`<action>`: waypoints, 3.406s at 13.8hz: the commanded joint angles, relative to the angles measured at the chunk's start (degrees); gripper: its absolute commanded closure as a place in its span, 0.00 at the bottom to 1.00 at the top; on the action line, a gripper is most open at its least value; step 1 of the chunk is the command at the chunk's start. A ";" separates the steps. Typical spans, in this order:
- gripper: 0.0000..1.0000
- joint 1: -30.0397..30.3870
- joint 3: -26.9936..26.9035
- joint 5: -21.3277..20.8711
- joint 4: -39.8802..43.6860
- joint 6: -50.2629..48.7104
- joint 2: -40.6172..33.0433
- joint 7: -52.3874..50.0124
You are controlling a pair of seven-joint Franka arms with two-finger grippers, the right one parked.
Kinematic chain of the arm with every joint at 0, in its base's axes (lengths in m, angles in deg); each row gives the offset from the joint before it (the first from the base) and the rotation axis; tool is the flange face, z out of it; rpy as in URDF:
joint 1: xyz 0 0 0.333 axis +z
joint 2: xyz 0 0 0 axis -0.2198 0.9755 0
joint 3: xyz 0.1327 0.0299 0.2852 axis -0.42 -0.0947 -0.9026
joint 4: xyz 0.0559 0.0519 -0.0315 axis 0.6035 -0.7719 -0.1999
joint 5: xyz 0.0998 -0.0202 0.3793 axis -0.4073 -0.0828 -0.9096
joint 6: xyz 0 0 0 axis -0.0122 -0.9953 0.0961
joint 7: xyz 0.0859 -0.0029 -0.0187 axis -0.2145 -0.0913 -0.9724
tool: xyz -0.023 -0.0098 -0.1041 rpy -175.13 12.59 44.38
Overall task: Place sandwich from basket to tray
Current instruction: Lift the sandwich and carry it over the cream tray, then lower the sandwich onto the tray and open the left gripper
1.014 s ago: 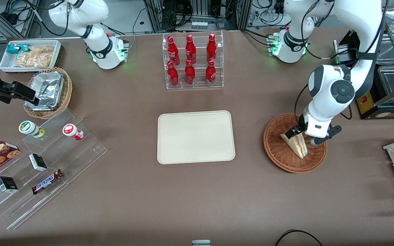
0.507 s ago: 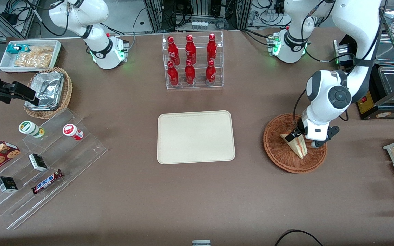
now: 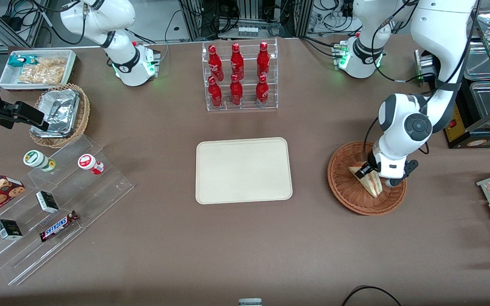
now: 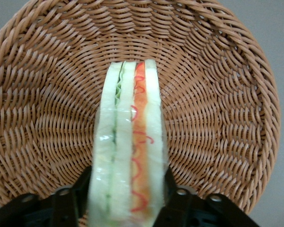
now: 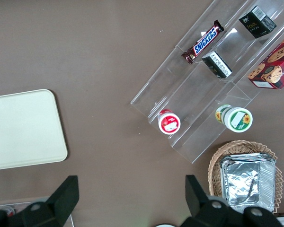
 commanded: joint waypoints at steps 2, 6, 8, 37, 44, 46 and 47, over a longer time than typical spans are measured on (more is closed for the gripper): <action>0.94 -0.12 0.03 0.48 0.47 -0.12 -0.96 -0.03; 0.95 -0.65 0.21 -0.30 6.08 -12.38 -2.90 1.02; 0.95 -1.96 0.29 -0.22 12.83 -23.88 -2.55 4.79; 0.95 -37.92 0.56 0.92 51.45 -23.86 30.24 -9.17; 0.88 -37.83 1.17 1.10 50.93 -21.04 31.20 -8.82; 0.01 -37.74 1.26 1.88 50.93 -21.04 31.12 -8.91; 0.00 -37.74 1.26 2.59 51.01 -21.12 30.94 -8.82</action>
